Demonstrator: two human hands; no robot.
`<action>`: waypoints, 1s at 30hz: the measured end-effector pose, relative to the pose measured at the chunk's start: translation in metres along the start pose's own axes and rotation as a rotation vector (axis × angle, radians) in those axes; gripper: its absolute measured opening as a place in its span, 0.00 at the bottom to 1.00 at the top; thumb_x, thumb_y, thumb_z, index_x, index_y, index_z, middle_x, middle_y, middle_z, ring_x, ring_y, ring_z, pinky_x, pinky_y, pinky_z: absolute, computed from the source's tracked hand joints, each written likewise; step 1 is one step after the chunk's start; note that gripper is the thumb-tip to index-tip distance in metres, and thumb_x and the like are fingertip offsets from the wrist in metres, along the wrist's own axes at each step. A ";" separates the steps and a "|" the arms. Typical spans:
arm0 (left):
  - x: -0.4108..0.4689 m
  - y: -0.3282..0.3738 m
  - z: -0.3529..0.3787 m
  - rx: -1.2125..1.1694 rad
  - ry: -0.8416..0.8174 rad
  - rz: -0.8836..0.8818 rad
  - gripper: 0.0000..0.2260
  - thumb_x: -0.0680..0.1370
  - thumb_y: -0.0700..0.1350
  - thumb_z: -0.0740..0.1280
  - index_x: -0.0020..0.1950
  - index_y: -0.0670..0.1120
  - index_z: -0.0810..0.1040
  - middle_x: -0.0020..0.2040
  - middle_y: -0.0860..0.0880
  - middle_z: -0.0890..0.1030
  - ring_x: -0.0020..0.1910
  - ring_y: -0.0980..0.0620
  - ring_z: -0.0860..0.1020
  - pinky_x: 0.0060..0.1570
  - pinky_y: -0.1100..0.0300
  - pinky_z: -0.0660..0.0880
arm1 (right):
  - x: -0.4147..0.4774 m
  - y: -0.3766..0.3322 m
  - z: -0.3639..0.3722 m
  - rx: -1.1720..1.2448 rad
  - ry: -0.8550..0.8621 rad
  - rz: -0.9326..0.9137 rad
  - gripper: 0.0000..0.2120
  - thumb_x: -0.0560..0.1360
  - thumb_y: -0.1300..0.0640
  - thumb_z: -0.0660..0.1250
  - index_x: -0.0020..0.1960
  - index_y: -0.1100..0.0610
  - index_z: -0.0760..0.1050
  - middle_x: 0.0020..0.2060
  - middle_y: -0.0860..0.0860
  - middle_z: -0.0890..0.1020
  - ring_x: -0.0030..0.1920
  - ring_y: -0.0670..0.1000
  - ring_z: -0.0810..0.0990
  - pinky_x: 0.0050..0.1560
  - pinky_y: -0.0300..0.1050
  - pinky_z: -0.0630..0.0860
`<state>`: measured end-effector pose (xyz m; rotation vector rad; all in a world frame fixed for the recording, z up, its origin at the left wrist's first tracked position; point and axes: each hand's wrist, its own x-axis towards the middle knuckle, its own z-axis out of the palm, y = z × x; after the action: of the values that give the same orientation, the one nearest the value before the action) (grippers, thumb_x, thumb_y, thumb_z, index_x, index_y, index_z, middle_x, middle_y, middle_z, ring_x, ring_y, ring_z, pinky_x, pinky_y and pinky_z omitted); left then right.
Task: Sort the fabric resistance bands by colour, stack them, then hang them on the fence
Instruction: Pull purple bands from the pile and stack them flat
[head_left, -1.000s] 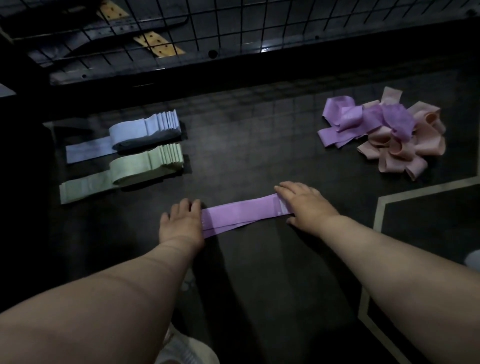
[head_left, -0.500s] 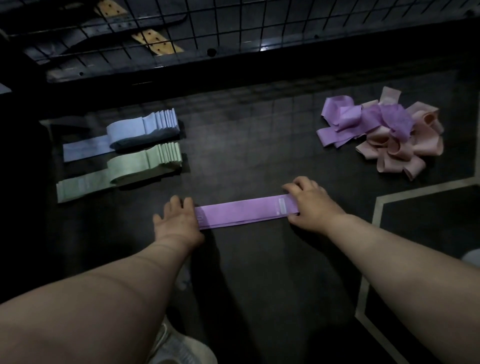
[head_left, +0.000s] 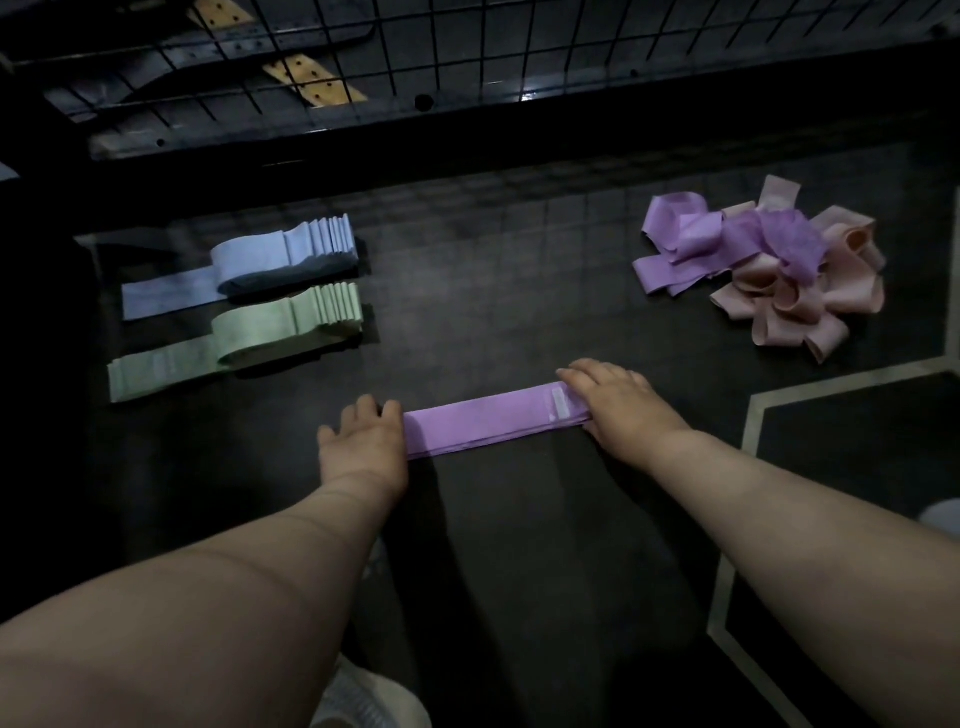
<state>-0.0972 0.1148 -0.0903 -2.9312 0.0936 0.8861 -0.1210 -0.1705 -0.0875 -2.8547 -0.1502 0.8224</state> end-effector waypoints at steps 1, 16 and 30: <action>0.000 -0.001 0.000 -0.013 -0.014 -0.016 0.18 0.76 0.46 0.65 0.64 0.52 0.68 0.64 0.45 0.67 0.66 0.44 0.67 0.64 0.46 0.66 | -0.001 0.001 0.000 0.042 -0.001 0.023 0.34 0.76 0.58 0.67 0.78 0.51 0.57 0.76 0.51 0.59 0.74 0.55 0.61 0.72 0.48 0.58; 0.018 -0.007 0.011 -0.776 0.035 -0.827 0.17 0.80 0.42 0.63 0.67 0.38 0.71 0.68 0.35 0.70 0.67 0.34 0.71 0.65 0.48 0.69 | 0.011 -0.016 0.011 0.656 0.192 0.657 0.05 0.79 0.56 0.66 0.47 0.57 0.75 0.51 0.57 0.82 0.51 0.56 0.79 0.47 0.40 0.68; 0.020 -0.010 0.011 -0.873 0.133 -0.833 0.12 0.79 0.39 0.62 0.61 0.37 0.76 0.62 0.35 0.77 0.62 0.34 0.75 0.62 0.47 0.73 | 0.007 -0.018 0.015 0.710 0.167 0.670 0.02 0.77 0.57 0.67 0.48 0.55 0.74 0.50 0.57 0.83 0.53 0.56 0.80 0.49 0.40 0.70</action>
<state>-0.0862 0.1248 -0.1098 -3.1279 -1.7508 0.6582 -0.1235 -0.1497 -0.1003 -2.2436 0.9587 0.5529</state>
